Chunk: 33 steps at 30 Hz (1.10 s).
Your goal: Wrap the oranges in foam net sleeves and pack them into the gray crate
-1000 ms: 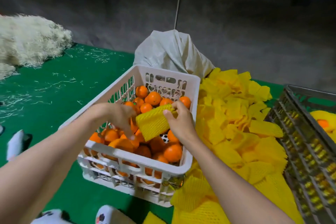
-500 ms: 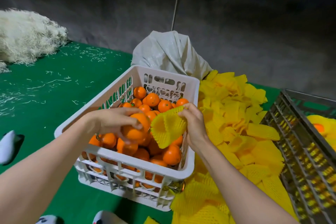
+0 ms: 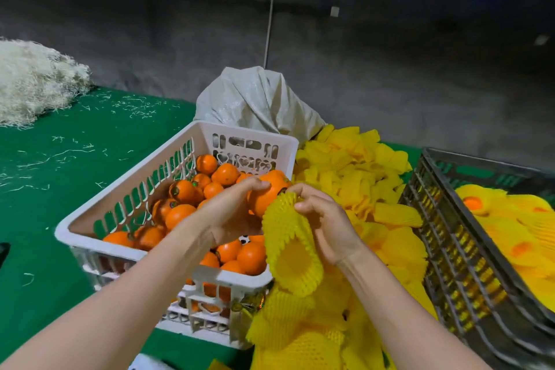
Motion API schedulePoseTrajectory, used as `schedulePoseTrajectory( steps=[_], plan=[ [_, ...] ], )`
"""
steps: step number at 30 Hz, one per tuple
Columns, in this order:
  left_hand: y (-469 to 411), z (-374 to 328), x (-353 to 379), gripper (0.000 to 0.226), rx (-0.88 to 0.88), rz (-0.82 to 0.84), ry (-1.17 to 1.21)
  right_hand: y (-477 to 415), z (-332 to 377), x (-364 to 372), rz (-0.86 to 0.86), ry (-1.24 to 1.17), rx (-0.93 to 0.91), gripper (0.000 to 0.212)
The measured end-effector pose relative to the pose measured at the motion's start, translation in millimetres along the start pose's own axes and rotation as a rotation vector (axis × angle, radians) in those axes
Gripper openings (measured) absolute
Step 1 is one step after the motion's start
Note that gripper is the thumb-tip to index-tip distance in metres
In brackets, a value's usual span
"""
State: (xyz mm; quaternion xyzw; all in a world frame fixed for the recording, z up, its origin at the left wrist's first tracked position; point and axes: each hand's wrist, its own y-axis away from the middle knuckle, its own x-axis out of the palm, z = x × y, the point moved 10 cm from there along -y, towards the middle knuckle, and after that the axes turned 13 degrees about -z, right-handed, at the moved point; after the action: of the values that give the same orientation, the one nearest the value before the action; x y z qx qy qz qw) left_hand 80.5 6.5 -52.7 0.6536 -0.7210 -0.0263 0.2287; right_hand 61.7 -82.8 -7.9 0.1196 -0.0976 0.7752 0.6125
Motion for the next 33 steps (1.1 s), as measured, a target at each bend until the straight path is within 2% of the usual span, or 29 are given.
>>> schedulePoseTrajectory(
  steps=[3,7,9,13,16,19,22,24,26,29,31,33],
  plan=[
    [3,6,25,0.046,-0.002,-0.008,0.102,7,8,-17,-0.032,0.103,-0.053,0.012],
    [9,-1,42,0.051,0.159,-0.009,0.065,14,17,-41,-0.159,0.218,-0.105,0.02],
    [14,-3,50,0.047,0.219,-0.004,-0.012,19,21,-49,-0.204,0.3,-0.135,0.021],
    [16,-2,57,0.034,0.272,-0.097,-0.099,30,22,-56,-0.174,0.41,-0.144,0.026],
    [20,1,66,0.027,0.284,-0.151,-0.044,35,21,-53,-0.101,0.413,-0.133,0.028],
    [23,9,77,0.017,0.273,-0.172,0.069,40,30,-59,-0.124,0.399,-0.186,0.027],
    [24,20,89,0.029,0.217,-0.129,0.176,46,49,-68,-0.175,0.394,-0.321,0.028],
    [23,27,92,0.041,0.192,-0.118,0.182,50,59,-80,-0.228,0.33,-0.369,0.021],
    [25,29,101,0.052,0.197,-0.046,0.169,55,65,-92,-0.266,0.224,-0.396,0.023],
    [31,27,114,0.07,0.221,0.077,0.177,65,69,-103,-0.358,0.219,-0.456,0.027],
    [28,25,113,0.074,0.268,0.0,0.13,69,66,-111,-0.474,0.263,-0.485,0.027],
    [23,26,116,0.08,0.258,-0.053,0.269,75,60,-115,-0.588,0.265,-0.501,0.026]
  ],
)
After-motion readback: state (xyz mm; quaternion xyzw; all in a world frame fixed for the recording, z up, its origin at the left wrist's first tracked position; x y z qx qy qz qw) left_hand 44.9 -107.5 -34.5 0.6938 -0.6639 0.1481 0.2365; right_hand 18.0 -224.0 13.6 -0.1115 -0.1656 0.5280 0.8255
